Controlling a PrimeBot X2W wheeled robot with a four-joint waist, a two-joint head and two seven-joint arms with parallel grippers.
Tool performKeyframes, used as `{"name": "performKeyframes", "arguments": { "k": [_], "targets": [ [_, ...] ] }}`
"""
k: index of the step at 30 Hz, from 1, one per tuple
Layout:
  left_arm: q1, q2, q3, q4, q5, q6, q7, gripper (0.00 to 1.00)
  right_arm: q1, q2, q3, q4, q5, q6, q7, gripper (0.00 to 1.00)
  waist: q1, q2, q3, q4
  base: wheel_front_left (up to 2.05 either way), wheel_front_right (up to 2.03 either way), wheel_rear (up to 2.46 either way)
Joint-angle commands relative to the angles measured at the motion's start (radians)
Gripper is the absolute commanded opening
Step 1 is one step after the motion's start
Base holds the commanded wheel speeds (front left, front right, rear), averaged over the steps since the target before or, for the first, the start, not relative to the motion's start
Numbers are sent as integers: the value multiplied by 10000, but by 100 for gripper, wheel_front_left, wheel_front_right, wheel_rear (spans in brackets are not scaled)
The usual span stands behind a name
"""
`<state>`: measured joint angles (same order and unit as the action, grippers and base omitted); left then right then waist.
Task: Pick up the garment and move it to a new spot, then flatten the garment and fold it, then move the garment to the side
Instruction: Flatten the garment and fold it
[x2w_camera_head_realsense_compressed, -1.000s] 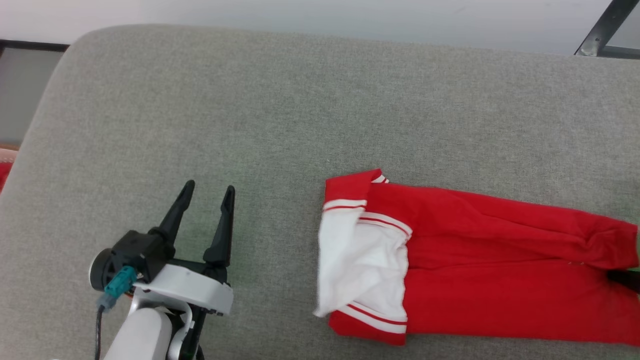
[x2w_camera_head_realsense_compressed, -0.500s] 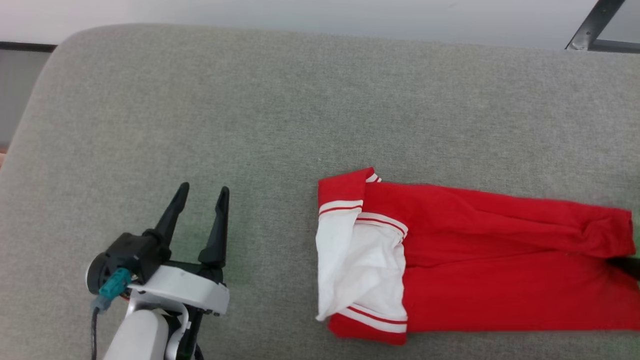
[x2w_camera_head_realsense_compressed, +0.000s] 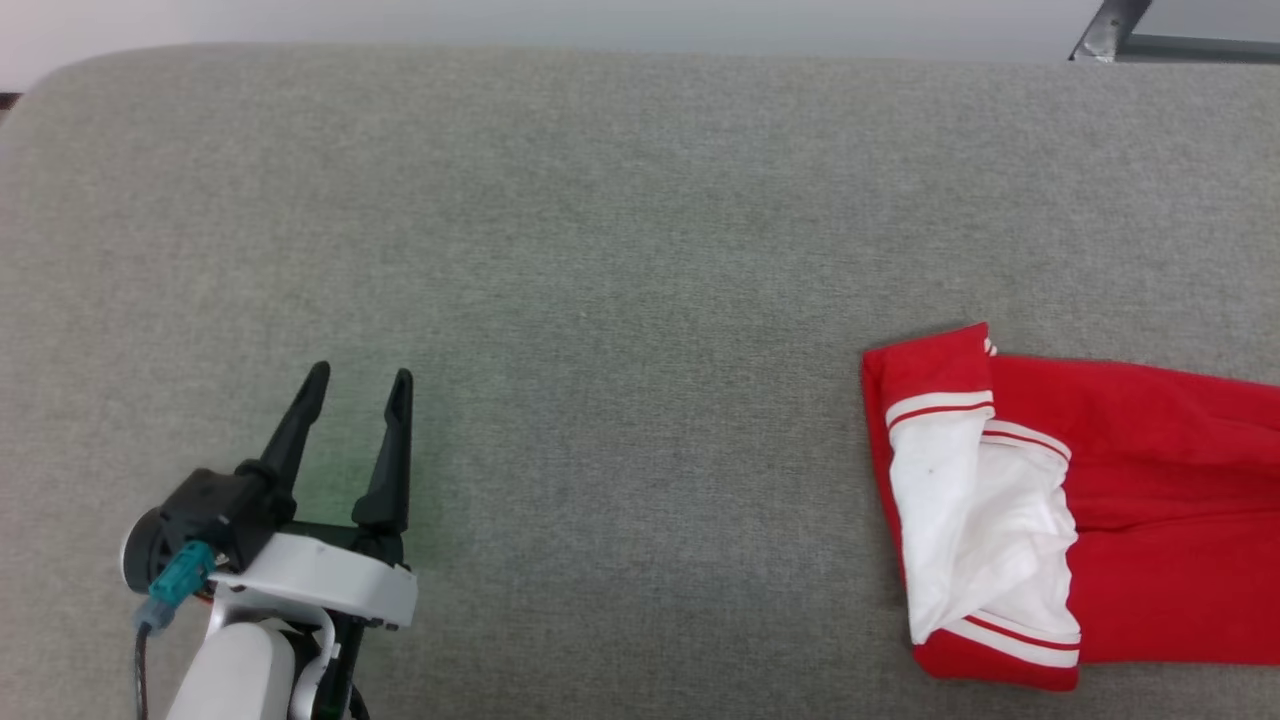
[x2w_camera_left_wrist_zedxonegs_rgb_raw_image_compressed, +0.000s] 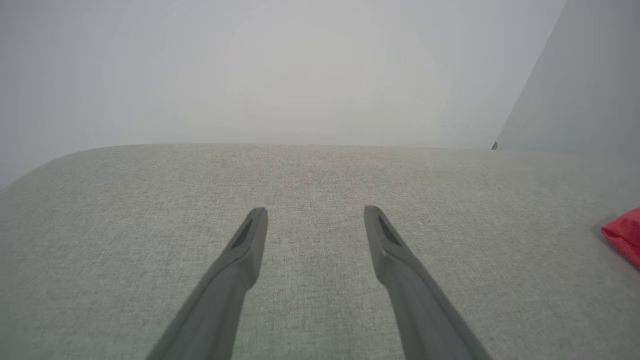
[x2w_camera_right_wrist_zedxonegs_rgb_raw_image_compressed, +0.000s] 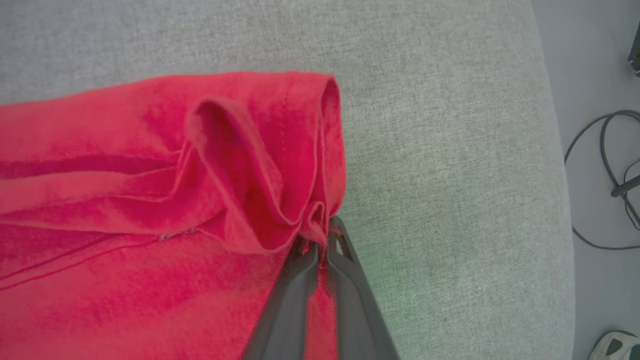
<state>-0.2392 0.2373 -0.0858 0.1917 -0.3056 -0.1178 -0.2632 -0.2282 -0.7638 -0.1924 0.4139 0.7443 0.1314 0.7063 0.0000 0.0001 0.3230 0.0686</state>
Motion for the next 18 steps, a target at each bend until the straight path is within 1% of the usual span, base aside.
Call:
{"name": "performKeyframes", "arguments": {
  "k": [1,4,8,12,18],
  "targets": [
    [54,43,35,-21,92,-46,-11,100,62,8,-159,2,-15,-12,-104,0,0,-1,84,-115,0,0,0],
    [2,51,28,11,92,-59,-11,100,-100,124,-160,-243,82,-12,-196,0,0,-1,102,-211,0,0,0],
    [-43,14,2,114,110,-51,-11,100,-244,233,480,-1030,186,-12,-251,0,0,-1,22,-323,0,0,0],
    [31,-27,-32,263,76,-62,-11,100,-103,215,1354,-2394,187,-12,-58,0,0,-1,-173,-377,0,0,0],
    [170,-119,-81,380,-12,-92,-11,100,-151,333,2666,-4828,492,-10,350,0,0,-1,-440,-274,0,0,0]
  ]
}}
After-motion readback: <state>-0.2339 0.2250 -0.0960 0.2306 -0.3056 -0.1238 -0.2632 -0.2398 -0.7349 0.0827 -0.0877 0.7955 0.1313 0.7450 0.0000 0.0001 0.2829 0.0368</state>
